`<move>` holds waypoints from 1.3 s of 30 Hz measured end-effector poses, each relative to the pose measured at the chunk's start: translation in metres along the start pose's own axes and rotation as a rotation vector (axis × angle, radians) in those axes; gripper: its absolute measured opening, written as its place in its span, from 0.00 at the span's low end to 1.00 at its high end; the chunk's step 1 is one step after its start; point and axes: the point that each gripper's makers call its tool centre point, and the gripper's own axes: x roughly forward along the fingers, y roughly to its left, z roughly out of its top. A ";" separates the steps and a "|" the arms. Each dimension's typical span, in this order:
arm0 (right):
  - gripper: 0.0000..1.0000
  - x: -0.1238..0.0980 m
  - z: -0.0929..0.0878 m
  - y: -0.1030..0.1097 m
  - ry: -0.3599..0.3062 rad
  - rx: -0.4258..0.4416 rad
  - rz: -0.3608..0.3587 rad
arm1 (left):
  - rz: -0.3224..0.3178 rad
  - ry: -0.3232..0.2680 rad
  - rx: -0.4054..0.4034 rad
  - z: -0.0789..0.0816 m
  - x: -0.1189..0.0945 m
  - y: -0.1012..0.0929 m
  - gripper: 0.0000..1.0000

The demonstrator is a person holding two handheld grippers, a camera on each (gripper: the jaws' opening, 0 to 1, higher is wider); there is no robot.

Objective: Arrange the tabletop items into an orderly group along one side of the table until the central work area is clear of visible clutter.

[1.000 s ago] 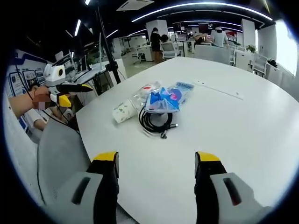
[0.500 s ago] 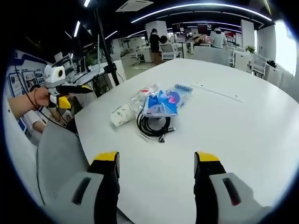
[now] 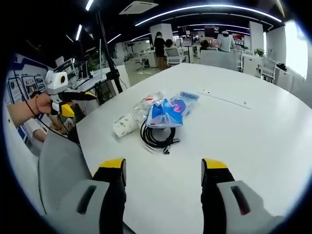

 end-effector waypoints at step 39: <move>0.54 0.014 0.014 -0.011 -0.017 0.018 0.003 | -0.032 -0.011 0.021 0.020 0.028 0.008 0.86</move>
